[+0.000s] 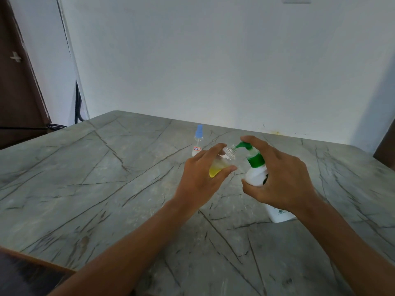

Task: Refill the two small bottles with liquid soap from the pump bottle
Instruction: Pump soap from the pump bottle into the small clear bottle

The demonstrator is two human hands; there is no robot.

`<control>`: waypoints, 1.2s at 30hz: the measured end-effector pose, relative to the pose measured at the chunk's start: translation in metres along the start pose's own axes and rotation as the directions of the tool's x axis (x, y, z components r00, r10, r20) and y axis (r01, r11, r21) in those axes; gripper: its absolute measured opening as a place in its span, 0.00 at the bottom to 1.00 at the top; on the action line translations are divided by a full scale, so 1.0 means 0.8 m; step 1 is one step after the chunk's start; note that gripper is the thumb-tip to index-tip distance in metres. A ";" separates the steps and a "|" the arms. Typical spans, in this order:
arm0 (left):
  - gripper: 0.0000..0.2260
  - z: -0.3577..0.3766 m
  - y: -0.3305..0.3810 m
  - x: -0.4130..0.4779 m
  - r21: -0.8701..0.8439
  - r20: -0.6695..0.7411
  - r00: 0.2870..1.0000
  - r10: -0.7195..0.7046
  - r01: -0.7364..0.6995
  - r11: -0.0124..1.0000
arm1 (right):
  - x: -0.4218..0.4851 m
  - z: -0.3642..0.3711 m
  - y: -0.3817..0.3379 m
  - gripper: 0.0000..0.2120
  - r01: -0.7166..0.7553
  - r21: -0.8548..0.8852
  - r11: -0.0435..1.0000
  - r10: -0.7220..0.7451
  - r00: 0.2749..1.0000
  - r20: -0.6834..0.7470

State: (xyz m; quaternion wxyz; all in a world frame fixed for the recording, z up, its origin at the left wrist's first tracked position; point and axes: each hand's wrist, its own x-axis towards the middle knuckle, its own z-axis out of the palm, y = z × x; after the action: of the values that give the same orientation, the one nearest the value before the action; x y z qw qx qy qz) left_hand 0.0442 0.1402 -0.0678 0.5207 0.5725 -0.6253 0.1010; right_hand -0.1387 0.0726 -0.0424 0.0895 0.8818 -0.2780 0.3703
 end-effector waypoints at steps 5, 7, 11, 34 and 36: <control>0.23 0.001 0.001 0.000 0.006 0.002 1.000 0.013 -0.013 1.000 | 0.002 0.000 0.000 0.42 -0.001 0.075 0.997 0.002 1.000 -0.012; 0.23 0.003 0.002 -0.002 0.010 0.021 1.000 0.014 -0.014 1.000 | 0.003 0.000 0.001 0.39 0.002 0.092 0.996 0.000 1.000 -0.020; 0.23 0.005 0.001 -0.004 -0.005 0.023 0.999 0.030 -0.030 1.000 | 0.003 0.002 0.002 0.37 0.014 0.100 0.995 -0.009 0.999 -0.042; 0.24 0.003 0.003 0.000 -0.007 -0.034 0.998 0.052 -0.052 0.999 | 0.003 0.003 0.002 0.41 0.009 0.097 0.995 -0.005 0.999 -0.040; 0.24 0.004 0.004 -0.002 0.005 -0.029 0.997 0.069 -0.068 0.998 | 0.003 0.002 0.003 0.40 0.015 0.125 0.992 -0.008 0.998 -0.057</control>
State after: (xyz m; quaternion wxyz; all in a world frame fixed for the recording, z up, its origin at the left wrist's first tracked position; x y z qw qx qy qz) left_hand 0.0394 0.1398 -0.0685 0.5249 0.5501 -0.6367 0.1283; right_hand -0.1379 0.0690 -0.0421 0.0436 0.8765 -0.2466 0.4112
